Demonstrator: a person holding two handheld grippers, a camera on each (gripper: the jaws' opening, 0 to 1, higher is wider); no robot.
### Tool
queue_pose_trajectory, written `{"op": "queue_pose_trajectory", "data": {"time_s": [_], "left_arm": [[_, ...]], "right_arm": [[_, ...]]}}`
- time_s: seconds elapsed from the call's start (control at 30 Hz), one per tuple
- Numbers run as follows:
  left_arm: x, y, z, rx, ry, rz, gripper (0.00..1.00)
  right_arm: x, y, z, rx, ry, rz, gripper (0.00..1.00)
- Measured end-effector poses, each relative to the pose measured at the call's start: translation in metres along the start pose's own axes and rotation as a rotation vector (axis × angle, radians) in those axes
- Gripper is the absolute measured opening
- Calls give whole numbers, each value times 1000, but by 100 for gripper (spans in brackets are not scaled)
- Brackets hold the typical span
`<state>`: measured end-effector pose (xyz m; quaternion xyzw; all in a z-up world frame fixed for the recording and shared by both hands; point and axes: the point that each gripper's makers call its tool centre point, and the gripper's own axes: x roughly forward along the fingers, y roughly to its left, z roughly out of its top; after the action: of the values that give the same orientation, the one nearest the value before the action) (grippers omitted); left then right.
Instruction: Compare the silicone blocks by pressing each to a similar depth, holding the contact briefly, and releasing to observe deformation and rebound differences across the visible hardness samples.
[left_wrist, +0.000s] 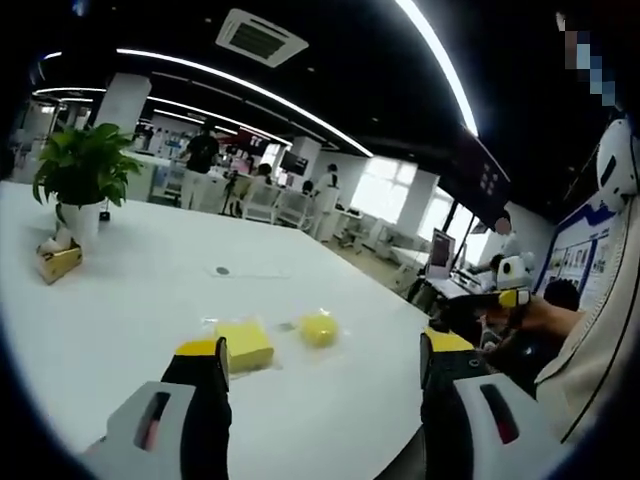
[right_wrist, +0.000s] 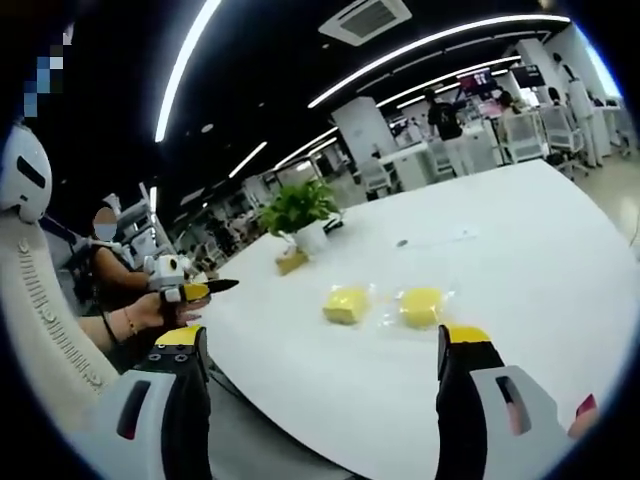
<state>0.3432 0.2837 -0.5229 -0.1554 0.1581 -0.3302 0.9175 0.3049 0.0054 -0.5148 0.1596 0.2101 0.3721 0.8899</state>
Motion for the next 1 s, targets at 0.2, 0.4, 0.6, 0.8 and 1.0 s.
{"op": "queue_pose_trajectory", "data": {"time_s": [0.2, 0.4, 0.6, 0.8, 1.0], "left_arm": [[18, 17, 2, -33, -4, -10, 76], [40, 35, 2, -49, 3, -20, 80], [57, 57, -3, -74, 27, -32, 79], [73, 80, -13, -118, 44, -27, 77], [88, 106, -16, -178, 29, -18, 77]], "right_arm": [[2, 0, 7, -7, -18, -22, 86], [6, -5, 12, -3, -29, -46, 87], [13, -9, 8, 14, -9, -57, 85], [17, -14, 8, 22, -2, -71, 85], [22, -21, 5, 32, 16, -81, 85]]}}
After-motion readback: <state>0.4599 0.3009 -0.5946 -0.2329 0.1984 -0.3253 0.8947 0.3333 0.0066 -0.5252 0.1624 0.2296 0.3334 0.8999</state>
